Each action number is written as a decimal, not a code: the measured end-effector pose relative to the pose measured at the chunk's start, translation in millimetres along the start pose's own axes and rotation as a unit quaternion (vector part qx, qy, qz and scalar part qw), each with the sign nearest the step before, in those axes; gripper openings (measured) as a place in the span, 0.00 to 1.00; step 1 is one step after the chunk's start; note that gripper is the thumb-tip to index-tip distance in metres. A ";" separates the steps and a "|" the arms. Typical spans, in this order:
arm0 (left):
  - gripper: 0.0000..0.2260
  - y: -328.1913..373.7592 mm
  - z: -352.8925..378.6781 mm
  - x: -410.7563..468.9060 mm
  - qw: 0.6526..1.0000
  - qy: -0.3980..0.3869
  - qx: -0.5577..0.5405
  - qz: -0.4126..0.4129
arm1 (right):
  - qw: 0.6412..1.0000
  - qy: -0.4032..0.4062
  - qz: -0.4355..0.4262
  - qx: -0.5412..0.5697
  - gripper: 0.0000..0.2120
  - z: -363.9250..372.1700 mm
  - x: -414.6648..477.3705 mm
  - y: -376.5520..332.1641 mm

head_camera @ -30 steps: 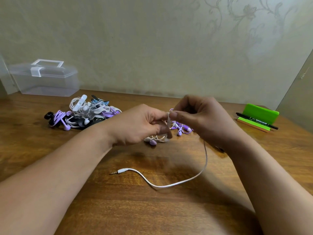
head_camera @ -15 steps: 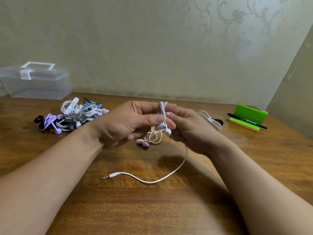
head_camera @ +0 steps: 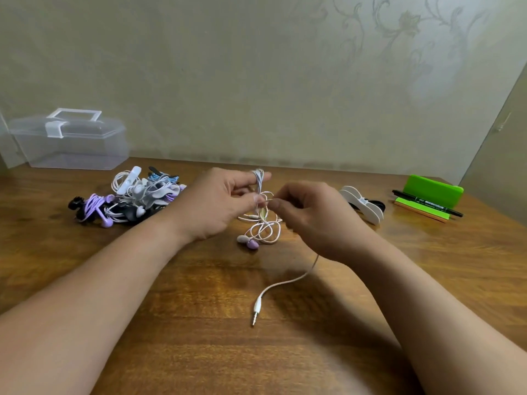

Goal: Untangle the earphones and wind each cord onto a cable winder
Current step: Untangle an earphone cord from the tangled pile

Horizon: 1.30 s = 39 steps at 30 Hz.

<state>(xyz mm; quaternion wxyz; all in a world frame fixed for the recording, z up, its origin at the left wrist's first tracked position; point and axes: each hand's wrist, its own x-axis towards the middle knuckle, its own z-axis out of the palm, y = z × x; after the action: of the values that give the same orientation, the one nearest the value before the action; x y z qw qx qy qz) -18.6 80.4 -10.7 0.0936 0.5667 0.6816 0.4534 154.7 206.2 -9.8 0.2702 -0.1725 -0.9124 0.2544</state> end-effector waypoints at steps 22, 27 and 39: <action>0.14 18.9 2.1 -2.0 0.940 -0.043 -0.334 -0.047 | 0.973 -0.061 0.046 0.219 0.17 8.7 -0.1 5.1; 0.10 13.3 3.3 3.6 0.983 0.059 -0.171 -0.036 | 0.991 -0.109 0.034 0.072 0.14 8.9 -4.7 -7.2; 0.11 7.8 4.0 -1.6 1.000 -0.017 -0.009 0.007 | 0.994 -0.092 -0.015 -0.059 0.10 -5.7 -3.6 -0.7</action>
<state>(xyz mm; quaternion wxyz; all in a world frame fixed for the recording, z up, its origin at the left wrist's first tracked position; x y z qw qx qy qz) -10.1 80.6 -8.0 0.1068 0.5780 0.6720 0.4505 160.7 206.2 -6.7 0.1783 -0.1504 -0.9494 0.2104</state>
